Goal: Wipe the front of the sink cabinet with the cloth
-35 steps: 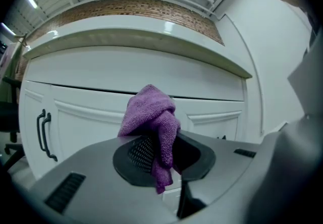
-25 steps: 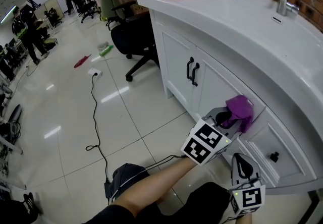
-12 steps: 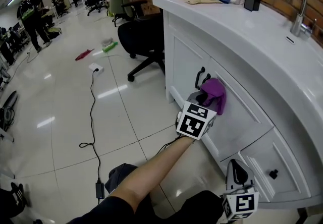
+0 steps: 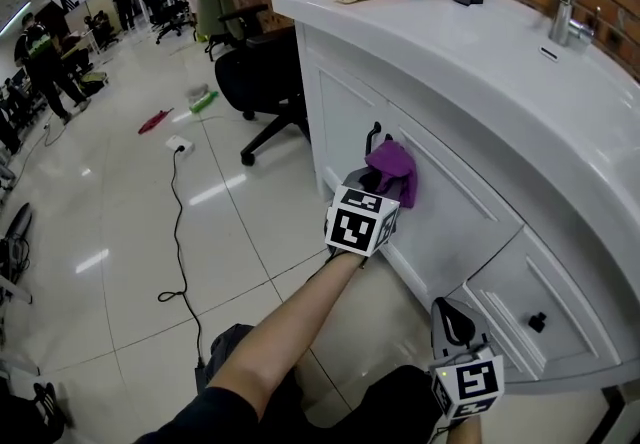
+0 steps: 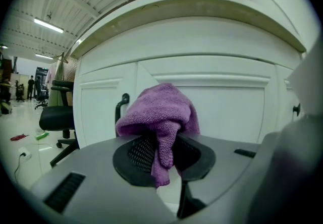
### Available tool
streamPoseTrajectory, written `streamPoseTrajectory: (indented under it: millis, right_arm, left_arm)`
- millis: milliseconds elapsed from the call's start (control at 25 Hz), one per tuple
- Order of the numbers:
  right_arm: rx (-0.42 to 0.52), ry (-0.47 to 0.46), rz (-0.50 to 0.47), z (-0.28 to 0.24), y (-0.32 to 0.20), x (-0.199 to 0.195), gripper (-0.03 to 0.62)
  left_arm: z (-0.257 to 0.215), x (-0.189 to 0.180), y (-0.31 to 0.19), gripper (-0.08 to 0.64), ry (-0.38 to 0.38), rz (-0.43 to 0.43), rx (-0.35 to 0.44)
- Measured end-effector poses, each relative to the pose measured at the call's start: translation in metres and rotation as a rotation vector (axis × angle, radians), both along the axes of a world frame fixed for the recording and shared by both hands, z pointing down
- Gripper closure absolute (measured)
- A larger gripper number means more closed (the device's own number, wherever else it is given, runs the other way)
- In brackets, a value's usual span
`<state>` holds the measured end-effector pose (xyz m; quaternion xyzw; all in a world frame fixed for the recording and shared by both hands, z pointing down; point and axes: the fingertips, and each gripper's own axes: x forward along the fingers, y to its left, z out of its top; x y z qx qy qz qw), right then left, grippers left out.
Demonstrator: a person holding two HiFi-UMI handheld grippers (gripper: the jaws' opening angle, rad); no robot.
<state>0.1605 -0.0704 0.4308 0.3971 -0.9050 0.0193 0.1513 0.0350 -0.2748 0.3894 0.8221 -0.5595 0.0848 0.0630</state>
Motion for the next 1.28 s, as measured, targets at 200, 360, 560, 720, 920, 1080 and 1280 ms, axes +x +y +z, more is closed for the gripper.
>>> streamPoseTrajectory:
  millis: [200, 360, 560, 720, 920, 1080, 1280]
  right_arm:
    - [-0.016, 0.011, 0.012, 0.006, 0.010, 0.015, 0.592]
    - [-0.040, -0.030, 0.043, 0.016, 0.013, 0.030, 0.592]
    - [-0.049, -0.074, 0.067, 0.032, 0.015, 0.038, 0.592]
    - [-0.069, -0.078, 0.079, 0.042, 0.017, 0.044, 0.592]
    - [-0.077, -0.077, 0.095, 0.050, 0.013, 0.047, 0.592]
    - [-0.084, -0.067, 0.110, 0.056, 0.011, 0.049, 0.592]
    - [-0.092, -0.046, 0.126, 0.060, 0.007, 0.045, 0.592]
  left_arm:
    - [0.009, 0.056, 0.033, 0.489, 0.002, 0.117, -0.015]
    - [0.014, 0.102, 0.065, 0.489, -0.001, 0.250, -0.040]
    - [0.022, 0.145, 0.099, 0.491, -0.008, 0.352, -0.044]
    - [0.027, 0.162, 0.121, 0.491, -0.009, 0.394, -0.042]
    - [0.037, 0.174, 0.129, 0.490, 0.017, 0.402, -0.034]
    - [0.065, 0.145, 0.104, 0.491, 0.054, 0.313, -0.094]
    - [0.076, 0.122, 0.078, 0.489, 0.002, 0.306, -0.101]
